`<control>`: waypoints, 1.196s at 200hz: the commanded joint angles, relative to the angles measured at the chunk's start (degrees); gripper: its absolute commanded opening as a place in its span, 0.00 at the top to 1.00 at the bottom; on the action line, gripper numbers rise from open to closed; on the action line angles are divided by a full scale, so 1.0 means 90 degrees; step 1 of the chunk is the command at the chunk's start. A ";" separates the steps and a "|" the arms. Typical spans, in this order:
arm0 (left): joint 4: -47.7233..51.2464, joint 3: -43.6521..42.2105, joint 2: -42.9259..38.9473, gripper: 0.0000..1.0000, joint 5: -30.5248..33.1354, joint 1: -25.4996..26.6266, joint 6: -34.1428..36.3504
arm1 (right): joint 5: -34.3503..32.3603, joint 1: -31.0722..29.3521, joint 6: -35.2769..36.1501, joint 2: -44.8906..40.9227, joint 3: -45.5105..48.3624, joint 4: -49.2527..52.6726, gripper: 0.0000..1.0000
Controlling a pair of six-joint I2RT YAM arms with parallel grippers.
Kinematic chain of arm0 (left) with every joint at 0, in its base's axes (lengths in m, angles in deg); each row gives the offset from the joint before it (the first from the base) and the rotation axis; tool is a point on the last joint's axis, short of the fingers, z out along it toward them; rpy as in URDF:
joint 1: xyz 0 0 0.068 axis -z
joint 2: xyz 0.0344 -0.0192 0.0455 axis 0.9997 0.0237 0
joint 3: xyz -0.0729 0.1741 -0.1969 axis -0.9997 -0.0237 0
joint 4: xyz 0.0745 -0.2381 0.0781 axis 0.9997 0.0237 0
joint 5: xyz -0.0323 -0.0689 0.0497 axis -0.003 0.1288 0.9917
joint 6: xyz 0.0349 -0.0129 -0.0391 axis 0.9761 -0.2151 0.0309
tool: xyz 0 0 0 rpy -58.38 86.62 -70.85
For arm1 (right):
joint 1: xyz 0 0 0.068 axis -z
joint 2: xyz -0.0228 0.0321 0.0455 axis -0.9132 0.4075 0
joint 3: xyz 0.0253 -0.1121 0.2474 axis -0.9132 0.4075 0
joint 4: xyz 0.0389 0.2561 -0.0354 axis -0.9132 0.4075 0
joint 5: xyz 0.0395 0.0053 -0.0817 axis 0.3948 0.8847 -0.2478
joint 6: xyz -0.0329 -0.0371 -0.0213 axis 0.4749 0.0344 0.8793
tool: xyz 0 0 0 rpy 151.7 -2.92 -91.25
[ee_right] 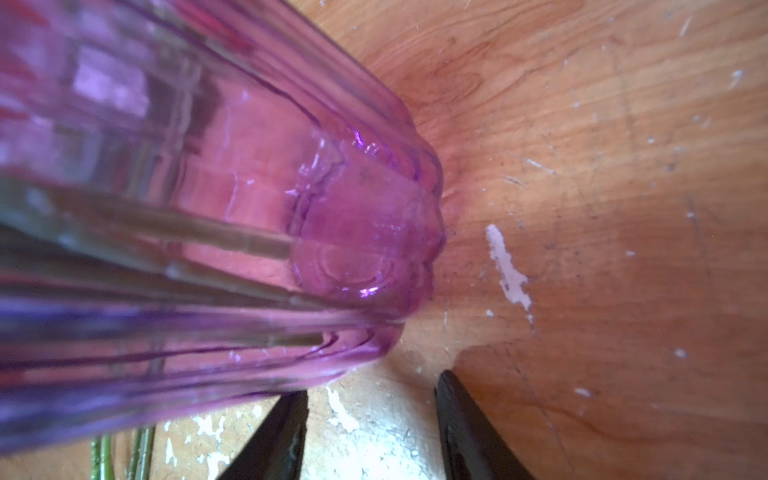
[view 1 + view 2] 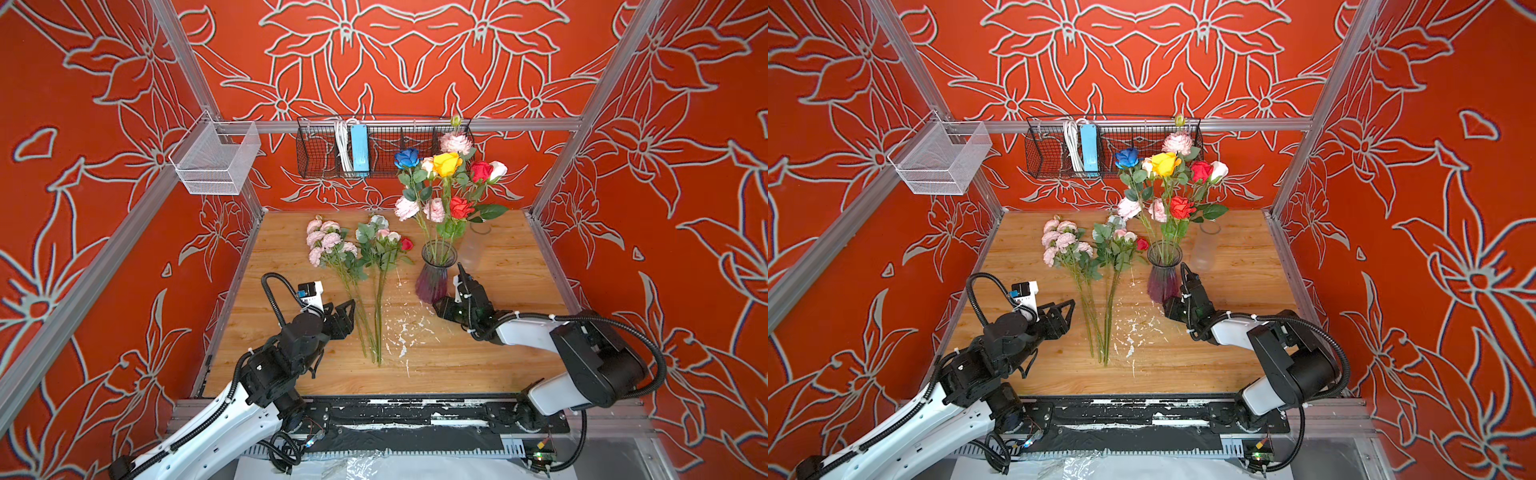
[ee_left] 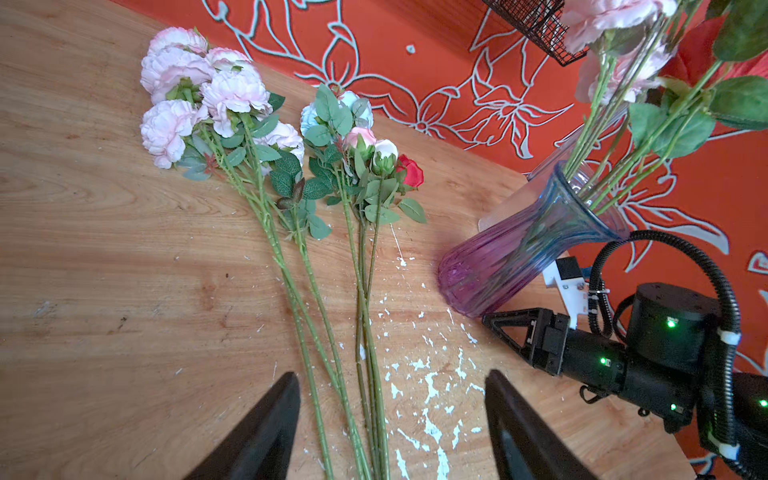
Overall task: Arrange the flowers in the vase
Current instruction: 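Push the purple vase farther from the robot with the right gripper, then raise the right gripper and move it over the clear ribbed glass cup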
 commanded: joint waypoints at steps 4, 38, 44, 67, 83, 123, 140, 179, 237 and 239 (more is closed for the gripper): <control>0.0132 -0.0097 -0.0120 0.29 0.0146 -0.0051 -0.0054 | 0.0044 0.0010 -0.0245 -0.0096 0.0126 0.0191 0.48; -0.0203 -0.0201 0.0052 0.29 0.0165 -0.0070 0.0079 | -0.0052 -0.0039 -0.0299 -0.0015 -0.0004 0.0164 0.48; -0.0243 -0.0188 0.0108 0.29 0.0177 -0.0071 0.0090 | -0.0083 -0.0031 -0.0313 0.0087 -0.0082 0.0146 0.48; -0.0258 -0.0122 0.0189 0.30 0.0314 -0.0080 0.0063 | -0.0064 -0.0020 -0.0398 0.0568 -0.0330 -0.0076 0.48; -0.0281 -0.0169 0.0108 0.30 0.0351 -0.0092 0.0011 | -0.0037 -0.0002 -0.0451 0.0862 -0.0566 -0.0145 0.48; -0.0148 -0.0201 -0.0117 0.30 0.0364 -0.0091 -0.0035 | -0.0146 0.0052 -0.0294 0.1263 -0.1047 -0.0066 0.49; -0.0116 -0.0163 -0.0140 0.29 0.0366 -0.0090 -0.0003 | -0.0230 0.0128 -0.0147 0.1371 -0.1280 0.0084 0.49; -0.0244 -0.0134 -0.0003 0.30 0.0344 -0.0099 0.0077 | -0.0225 0.0300 0.0307 0.1697 -0.1879 0.0463 0.49; -0.0270 -0.0054 0.0100 0.30 0.0282 -0.0111 0.0138 | -0.0022 0.0562 0.1141 0.2194 -0.2711 0.1036 0.49; -0.0263 -0.0055 0.0094 0.30 0.0279 -0.0114 0.0132 | -0.0006 0.0572 0.1156 0.2195 -0.2726 0.1065 0.49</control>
